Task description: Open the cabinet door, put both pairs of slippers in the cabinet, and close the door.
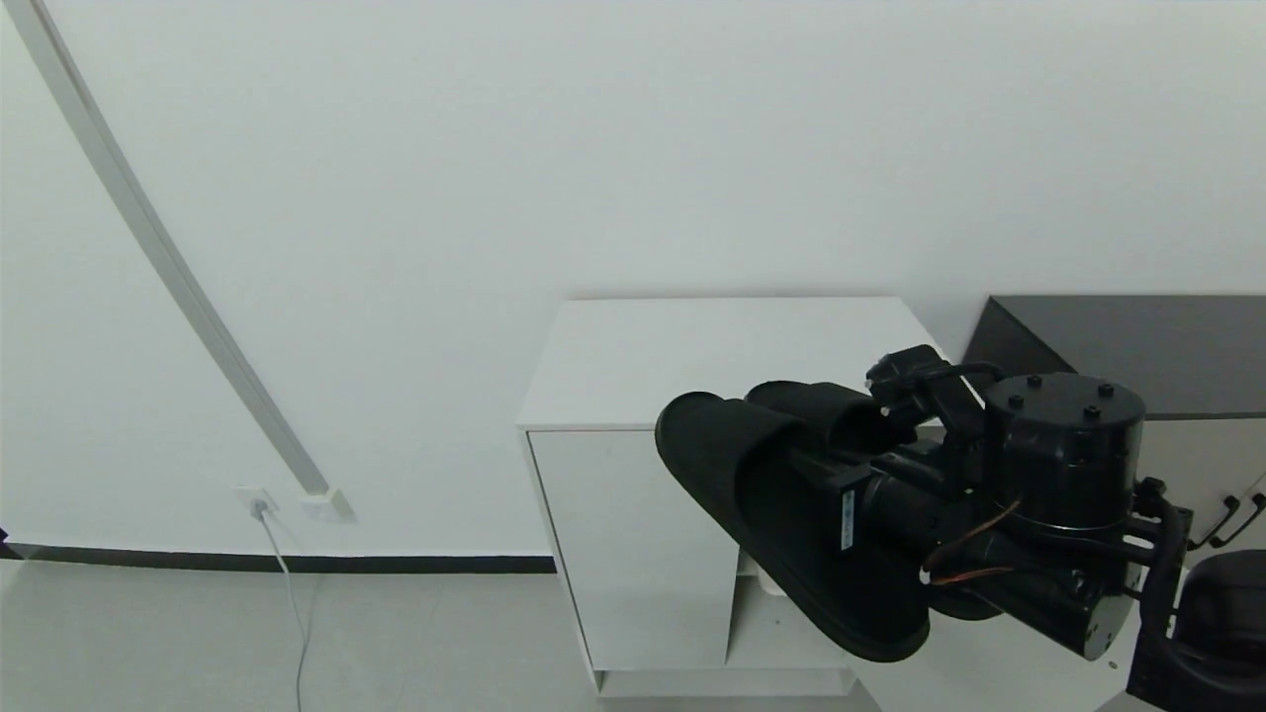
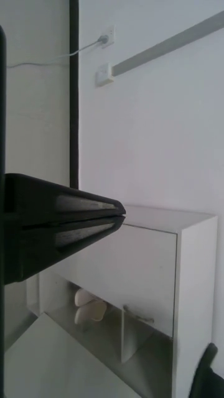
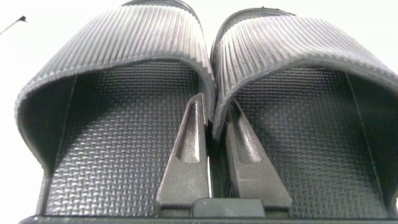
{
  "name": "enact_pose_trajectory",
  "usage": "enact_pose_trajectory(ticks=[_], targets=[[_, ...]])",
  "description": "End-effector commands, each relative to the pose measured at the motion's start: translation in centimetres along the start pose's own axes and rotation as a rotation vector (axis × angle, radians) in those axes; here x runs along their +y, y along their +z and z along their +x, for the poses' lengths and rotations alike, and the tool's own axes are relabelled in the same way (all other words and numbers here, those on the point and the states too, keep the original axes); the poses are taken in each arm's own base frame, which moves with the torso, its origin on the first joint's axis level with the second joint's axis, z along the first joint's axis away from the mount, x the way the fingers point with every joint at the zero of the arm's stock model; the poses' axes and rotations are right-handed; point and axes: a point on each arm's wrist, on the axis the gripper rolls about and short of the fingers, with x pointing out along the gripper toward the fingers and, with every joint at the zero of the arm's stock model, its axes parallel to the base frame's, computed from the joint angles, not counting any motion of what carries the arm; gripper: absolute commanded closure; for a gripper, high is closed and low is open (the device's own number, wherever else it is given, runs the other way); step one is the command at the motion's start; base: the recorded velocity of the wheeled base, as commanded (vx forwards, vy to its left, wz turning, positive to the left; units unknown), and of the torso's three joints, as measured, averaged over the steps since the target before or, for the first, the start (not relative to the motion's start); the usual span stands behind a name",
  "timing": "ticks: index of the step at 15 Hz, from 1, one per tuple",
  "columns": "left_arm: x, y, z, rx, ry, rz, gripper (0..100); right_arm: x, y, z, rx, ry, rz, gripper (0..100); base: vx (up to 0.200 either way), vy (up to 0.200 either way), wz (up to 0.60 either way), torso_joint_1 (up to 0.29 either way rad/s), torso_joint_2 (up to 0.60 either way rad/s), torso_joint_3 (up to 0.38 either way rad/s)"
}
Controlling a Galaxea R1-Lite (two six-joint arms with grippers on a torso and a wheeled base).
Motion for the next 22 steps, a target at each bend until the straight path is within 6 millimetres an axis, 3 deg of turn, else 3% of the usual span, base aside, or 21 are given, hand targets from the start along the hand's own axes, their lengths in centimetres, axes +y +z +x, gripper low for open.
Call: enact_pose_trajectory(ticks=[1,10,22], targets=[[0.0,0.01,0.01,0.001,0.0,0.0,100,0.02,-0.22,0.04,0.008,0.001,-0.002,100,0.0,-0.2,0.0,0.007,0.0,0.002],[0.0,0.01,0.01,0.001,0.0,0.0,100,-0.04,-0.5,-0.09,0.017,0.0,-0.005,100,0.0,-0.2,0.0,0.002,0.0,0.002],[0.0,0.01,0.01,0.001,0.0,0.0,100,-0.36,-1.14,-0.18,0.036,-0.011,-0.035,100,0.0,0.0,0.0,0.0,0.0,0.0]])
